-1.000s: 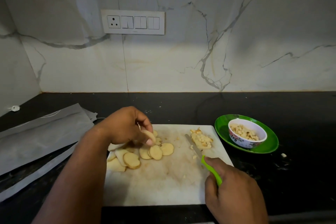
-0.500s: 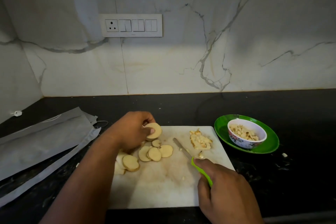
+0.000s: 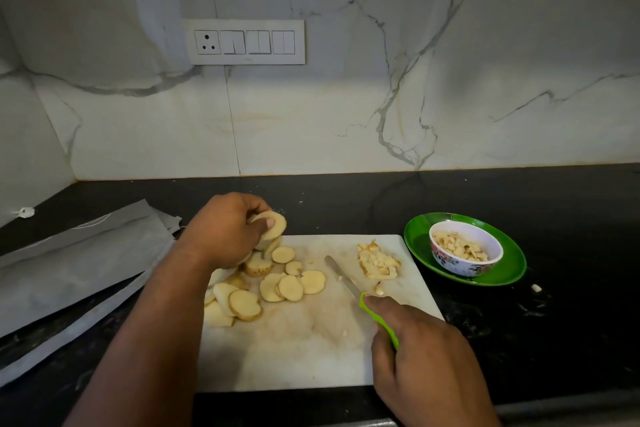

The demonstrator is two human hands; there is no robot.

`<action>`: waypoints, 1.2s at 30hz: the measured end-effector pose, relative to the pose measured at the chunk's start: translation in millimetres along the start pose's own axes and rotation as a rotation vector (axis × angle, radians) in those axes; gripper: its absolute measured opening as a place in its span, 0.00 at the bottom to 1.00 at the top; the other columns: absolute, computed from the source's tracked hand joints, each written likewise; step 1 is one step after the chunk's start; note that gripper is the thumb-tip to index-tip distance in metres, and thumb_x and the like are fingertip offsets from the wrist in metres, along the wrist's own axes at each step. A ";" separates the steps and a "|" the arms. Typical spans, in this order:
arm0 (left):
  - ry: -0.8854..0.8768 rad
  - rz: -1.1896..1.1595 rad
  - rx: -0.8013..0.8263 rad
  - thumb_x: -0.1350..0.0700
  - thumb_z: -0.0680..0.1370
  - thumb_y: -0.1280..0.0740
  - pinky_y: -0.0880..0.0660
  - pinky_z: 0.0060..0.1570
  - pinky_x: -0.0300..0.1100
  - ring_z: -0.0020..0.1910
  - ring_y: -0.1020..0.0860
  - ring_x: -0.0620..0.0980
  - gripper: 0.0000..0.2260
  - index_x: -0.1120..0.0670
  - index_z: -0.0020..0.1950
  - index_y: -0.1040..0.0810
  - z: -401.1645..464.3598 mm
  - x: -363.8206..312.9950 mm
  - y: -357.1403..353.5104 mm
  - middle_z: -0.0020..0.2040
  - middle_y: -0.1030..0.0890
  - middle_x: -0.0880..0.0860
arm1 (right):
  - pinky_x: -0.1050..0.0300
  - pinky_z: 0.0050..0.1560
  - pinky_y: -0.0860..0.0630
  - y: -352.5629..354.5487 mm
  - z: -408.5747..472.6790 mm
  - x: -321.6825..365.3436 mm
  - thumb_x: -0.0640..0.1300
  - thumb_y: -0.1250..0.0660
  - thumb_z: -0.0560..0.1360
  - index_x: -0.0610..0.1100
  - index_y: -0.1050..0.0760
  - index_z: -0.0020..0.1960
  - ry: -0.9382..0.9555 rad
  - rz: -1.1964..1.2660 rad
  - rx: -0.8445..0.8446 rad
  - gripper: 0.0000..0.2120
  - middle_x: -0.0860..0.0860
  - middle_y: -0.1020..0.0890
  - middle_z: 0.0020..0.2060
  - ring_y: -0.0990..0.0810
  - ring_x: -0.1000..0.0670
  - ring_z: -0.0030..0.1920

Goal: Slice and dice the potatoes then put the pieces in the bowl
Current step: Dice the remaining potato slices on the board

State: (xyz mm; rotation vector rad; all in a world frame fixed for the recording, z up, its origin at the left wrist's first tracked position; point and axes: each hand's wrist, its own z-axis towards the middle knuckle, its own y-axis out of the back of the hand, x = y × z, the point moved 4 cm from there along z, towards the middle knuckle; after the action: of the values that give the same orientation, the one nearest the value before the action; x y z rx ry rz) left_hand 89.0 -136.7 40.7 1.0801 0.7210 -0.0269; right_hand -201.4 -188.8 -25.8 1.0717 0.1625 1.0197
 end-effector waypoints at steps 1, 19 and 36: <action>-0.019 -0.028 -0.029 0.52 0.82 0.30 0.23 0.48 0.43 0.47 0.20 0.42 0.04 0.42 0.51 0.18 -0.6 -4.8 -2.2 0.46 0.17 0.42 | 0.58 0.27 0.25 -0.6 0.8 1.3 0.48 0.32 0.67 0.60 0.21 0.59 0.010 -0.005 0.017 0.20 0.59 0.19 0.36 0.21 0.53 0.32; -0.015 -0.076 0.027 0.46 0.74 0.22 0.17 0.45 0.44 0.40 0.18 0.42 0.06 0.43 0.45 0.16 -9.6 -55.3 -59.1 0.42 0.17 0.41 | 0.58 0.30 0.22 5.7 -1.5 -3.0 0.48 0.31 0.63 0.57 0.17 0.53 -0.205 -0.093 -0.009 0.19 0.56 0.17 0.36 0.18 0.52 0.33; -0.095 0.166 0.340 0.42 0.76 0.24 0.22 0.62 0.43 0.57 0.21 0.41 0.18 0.43 0.65 0.16 -9.7 -57.2 -72.4 0.63 0.17 0.40 | 0.61 0.52 0.25 23.9 12.6 13.6 0.53 0.36 0.75 0.65 0.28 0.69 -0.187 -0.125 0.116 0.23 0.59 0.17 0.53 0.19 0.54 0.53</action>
State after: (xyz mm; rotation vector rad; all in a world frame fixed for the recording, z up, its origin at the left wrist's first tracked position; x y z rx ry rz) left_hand 13.8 -182.8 11.9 1.4514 0.5497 -0.0603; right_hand -201.3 -184.6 4.1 1.2408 0.1362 0.8007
